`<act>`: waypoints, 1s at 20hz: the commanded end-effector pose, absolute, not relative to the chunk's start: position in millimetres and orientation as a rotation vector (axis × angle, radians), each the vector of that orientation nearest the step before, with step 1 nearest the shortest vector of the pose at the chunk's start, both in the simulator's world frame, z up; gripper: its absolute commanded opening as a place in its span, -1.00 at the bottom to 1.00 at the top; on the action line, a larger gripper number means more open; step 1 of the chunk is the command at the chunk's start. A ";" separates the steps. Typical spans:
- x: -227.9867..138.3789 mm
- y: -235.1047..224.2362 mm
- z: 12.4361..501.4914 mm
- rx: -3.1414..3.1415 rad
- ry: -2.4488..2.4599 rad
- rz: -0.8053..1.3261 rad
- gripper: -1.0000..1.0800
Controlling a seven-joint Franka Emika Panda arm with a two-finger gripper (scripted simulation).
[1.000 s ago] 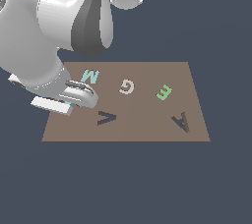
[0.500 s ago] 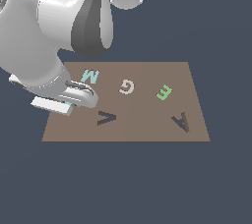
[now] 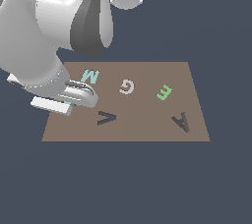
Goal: Insert a designated object into the corresponding slot on a board.
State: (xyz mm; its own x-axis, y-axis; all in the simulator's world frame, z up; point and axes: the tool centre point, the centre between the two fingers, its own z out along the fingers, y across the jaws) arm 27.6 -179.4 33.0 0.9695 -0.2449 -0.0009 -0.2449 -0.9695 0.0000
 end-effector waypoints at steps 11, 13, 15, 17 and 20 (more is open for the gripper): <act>42.8 -174.8 34.0 -3.141 0.081 0.001 -1.00; 46.9 -172.9 34.3 -3.142 -0.007 0.001 -1.00; 51.4 -170.6 34.5 -3.140 -0.105 0.001 -1.00; 56.1 -167.6 34.8 -3.135 -0.213 0.001 -1.00; 63.7 -161.8 35.4 -3.117 -0.395 0.000 -1.00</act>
State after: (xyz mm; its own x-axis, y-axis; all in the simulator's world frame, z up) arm 59.7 -164.9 34.9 0.9815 0.1914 -0.0006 0.1914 -0.9815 0.0001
